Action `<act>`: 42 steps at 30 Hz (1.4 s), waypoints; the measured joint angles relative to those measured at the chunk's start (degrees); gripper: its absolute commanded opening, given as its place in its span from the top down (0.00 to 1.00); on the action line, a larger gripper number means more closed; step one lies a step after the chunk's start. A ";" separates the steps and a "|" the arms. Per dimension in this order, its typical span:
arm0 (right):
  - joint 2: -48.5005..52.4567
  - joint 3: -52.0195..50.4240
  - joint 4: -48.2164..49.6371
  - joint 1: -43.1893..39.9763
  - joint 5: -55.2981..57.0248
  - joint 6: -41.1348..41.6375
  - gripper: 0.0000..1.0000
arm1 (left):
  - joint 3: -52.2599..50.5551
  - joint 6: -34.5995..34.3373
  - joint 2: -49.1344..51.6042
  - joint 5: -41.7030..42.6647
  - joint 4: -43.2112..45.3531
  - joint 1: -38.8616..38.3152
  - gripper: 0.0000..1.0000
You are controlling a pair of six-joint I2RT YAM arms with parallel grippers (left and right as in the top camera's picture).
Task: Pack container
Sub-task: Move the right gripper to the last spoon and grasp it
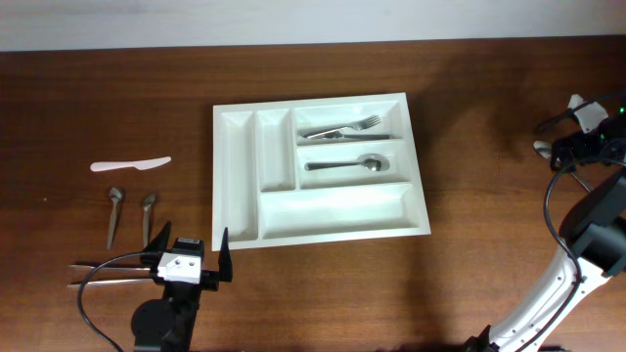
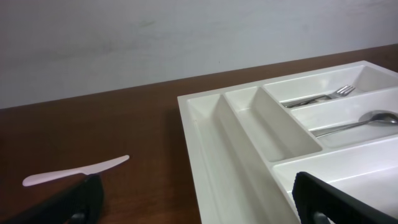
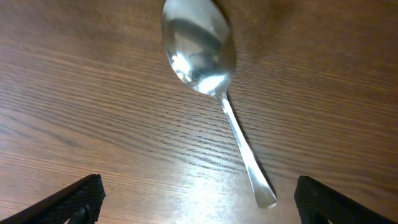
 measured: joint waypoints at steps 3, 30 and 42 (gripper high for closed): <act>1.99 0.00 0.02 -0.24 0.09 -2.16 0.01 | 0.00 0.00 0.00 0.00 0.00 0.00 0.01; 7.87 -0.07 1.62 -0.22 3.65 -4.68 0.24 | 0.00 0.00 0.00 0.00 0.02 0.00 0.01; 7.93 -0.07 2.89 -0.24 3.02 -3.32 0.86 | 0.00 0.00 0.00 0.00 0.00 0.00 0.01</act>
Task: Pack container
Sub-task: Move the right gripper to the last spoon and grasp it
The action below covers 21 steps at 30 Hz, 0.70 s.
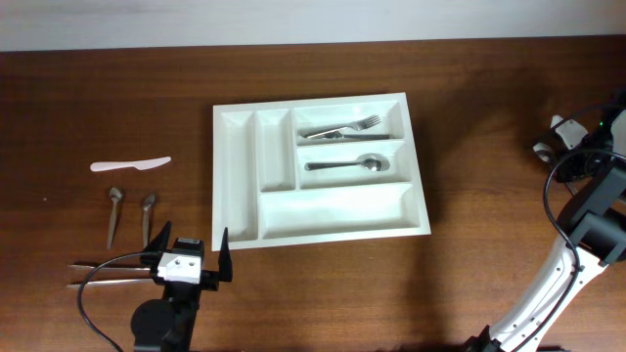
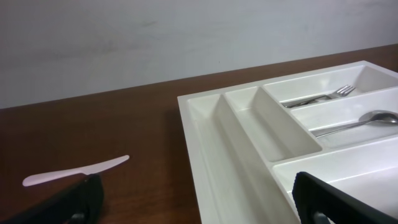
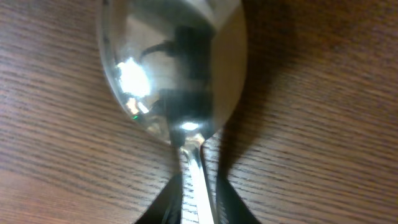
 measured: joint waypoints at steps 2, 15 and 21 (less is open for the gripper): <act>0.00 0.00 0.17 0.02 -0.02 0.76 0.96 | 0.00 0.00 0.00 0.00 0.00 0.00 0.01; 0.39 9.49 -3.72 5.88 -4.90 18.47 0.96 | 0.00 0.00 0.00 -0.02 0.00 0.00 0.01; 0.07 30.01 -16.61 12.31 -10.69 39.85 0.96 | 0.00 0.00 0.00 0.00 0.02 0.00 0.01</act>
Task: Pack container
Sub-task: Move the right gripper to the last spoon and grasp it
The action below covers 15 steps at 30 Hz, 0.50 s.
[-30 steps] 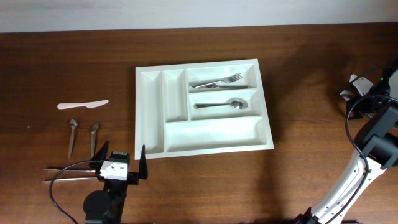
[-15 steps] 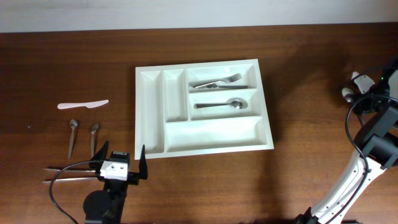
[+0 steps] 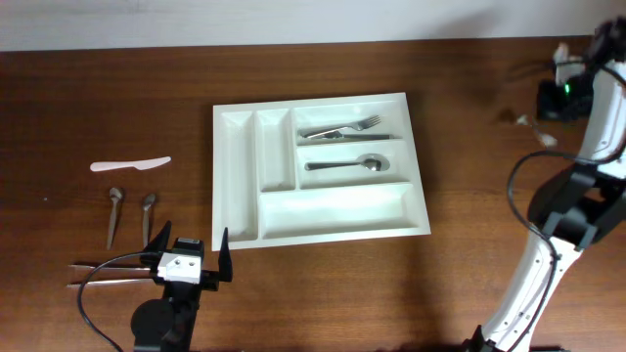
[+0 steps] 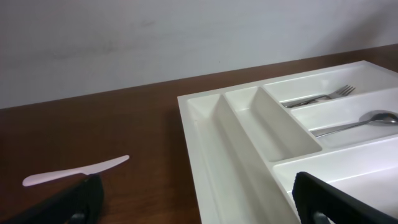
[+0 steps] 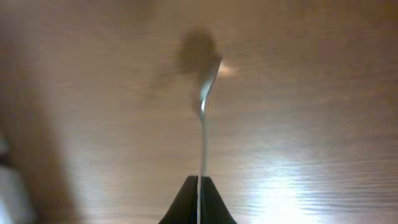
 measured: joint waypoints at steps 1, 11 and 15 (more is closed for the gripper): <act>-0.11 3.61 -2.62 1.33 -0.96 4.55 0.96 | 0.00 0.00 0.00 0.00 -0.02 0.00 0.01; -2.21 22.88 -8.46 10.60 -1.79 25.38 0.31 | 0.00 0.00 0.00 -0.02 -0.02 0.00 0.01; -2.23 18.34 -7.04 9.40 0.26 27.80 0.22 | 0.00 0.00 0.00 0.00 -0.02 0.00 0.01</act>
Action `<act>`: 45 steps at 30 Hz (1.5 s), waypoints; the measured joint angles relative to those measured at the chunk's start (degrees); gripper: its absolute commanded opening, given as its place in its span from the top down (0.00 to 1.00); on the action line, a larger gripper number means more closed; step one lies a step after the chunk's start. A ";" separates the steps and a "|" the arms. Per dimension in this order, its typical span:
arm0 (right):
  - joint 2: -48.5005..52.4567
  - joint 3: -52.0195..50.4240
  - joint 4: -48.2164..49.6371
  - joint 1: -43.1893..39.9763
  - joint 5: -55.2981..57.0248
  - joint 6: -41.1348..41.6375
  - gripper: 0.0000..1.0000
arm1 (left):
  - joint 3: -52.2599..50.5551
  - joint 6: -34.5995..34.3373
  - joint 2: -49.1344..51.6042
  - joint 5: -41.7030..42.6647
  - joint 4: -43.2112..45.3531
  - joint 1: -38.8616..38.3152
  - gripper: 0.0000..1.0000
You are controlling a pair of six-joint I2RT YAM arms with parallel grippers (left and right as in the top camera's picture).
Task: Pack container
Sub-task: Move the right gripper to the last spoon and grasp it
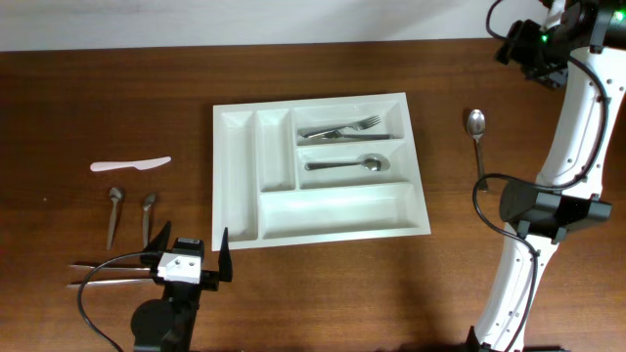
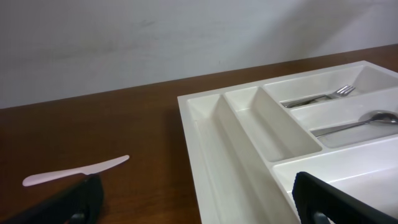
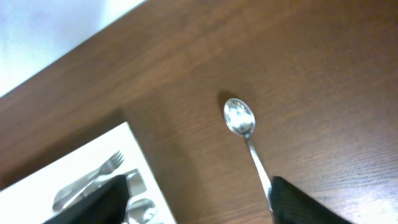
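The white cutlery tray (image 1: 245,186) lies mid-table, holding forks (image 1: 342,128) in its back right slot and a spoon (image 1: 344,164) in the slot below. A loose metal spoon (image 1: 475,124) lies flat on the wood right of the tray, also seen from the right wrist as the spoon (image 3: 240,118), bowl pointing away. My right gripper (image 3: 199,208) hangs high above it, open and empty; overhead it is at the back right (image 1: 533,49). My left gripper (image 1: 186,262) rests open near the tray's front left corner (image 2: 205,112).
Left of the tray lie a white plastic knife (image 1: 130,164), two small spoons (image 1: 132,215) and long thin utensils (image 1: 108,269) beside the left gripper. The right arm's white links (image 1: 577,127) stretch along the table's right side.
The right gripper, then shut on the spoon's handle and holding it off the table at the far right, is now open and higher at the back. The spoon lies nearer the tray.
At first the right gripper stood open just over the spoon at the table's far right. Then it was shut on the handle, then held the spoon in the air. Now the spoon lies right of the tray, released. The left arm stayed still throughout.
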 measured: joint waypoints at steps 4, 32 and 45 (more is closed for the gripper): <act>0.15 -7.41 3.37 -0.52 0.81 1.46 0.20 | 0.00 0.00 0.00 0.00 0.00 0.00 0.01; 0.55 -48.76 15.37 -0.35 4.72 -20.17 0.14 | 0.00 0.00 0.00 0.00 0.00 0.00 0.01; 0.55 -48.78 20.65 -0.35 7.78 -27.19 0.17 | 0.00 0.00 0.00 0.00 0.02 0.00 0.01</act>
